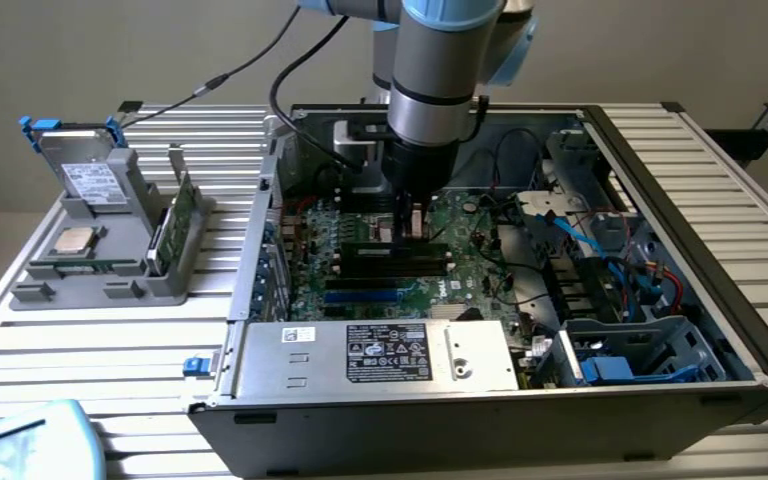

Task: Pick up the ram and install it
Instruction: 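Insert the ram into the slot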

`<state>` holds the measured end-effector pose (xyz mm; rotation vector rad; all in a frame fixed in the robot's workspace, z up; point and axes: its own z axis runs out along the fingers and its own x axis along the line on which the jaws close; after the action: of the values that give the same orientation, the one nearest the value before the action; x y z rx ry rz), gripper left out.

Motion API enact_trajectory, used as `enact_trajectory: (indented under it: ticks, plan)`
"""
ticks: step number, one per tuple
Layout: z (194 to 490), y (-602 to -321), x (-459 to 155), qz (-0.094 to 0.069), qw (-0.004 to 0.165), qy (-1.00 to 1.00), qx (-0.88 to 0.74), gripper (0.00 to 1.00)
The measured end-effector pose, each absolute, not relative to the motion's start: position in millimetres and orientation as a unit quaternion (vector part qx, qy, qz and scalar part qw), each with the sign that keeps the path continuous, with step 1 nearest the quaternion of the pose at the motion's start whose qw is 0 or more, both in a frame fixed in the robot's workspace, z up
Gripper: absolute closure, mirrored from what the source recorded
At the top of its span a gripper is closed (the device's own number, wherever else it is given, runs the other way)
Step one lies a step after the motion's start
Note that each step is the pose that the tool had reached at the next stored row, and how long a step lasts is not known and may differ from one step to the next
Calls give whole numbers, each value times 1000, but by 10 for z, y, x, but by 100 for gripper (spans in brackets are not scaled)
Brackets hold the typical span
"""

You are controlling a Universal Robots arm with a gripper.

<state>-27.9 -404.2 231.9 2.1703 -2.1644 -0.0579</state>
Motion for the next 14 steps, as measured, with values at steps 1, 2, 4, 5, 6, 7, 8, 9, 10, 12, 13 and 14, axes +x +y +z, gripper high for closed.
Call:
enact_trajectory:
  ticks: [1,2,4,5,6,7,8,9,10,12,13,14]
  plan:
    - [2317,-4043,-279,-18,39,-706,707,85]
    - [2314,-4043,-279,-17,40,-706,707,85]
    - [2305,-4044,-279,-15,42,-706,707,85]
    - [2296,-4044,-279,-14,42,-706,707,85]
    - [2285,-4044,-279,-13,43,-706,707,85]
    - [2273,-4044,-279,-12,44,-706,707,85]
    - [2263,-4044,-279,-11,45,-706,707,85]
    - [2255,-4044,-279,-11,45,-706,707,85]
    - [2248,-4044,-279,-10,46,-706,707,85]
    - [2241,-4044,-279,-8,48,-706,707,85]
    - [2237,-4044,-279,-7,48,-706,707,85]
    - [2233,-4044,-279,-7,49,-706,707,85]
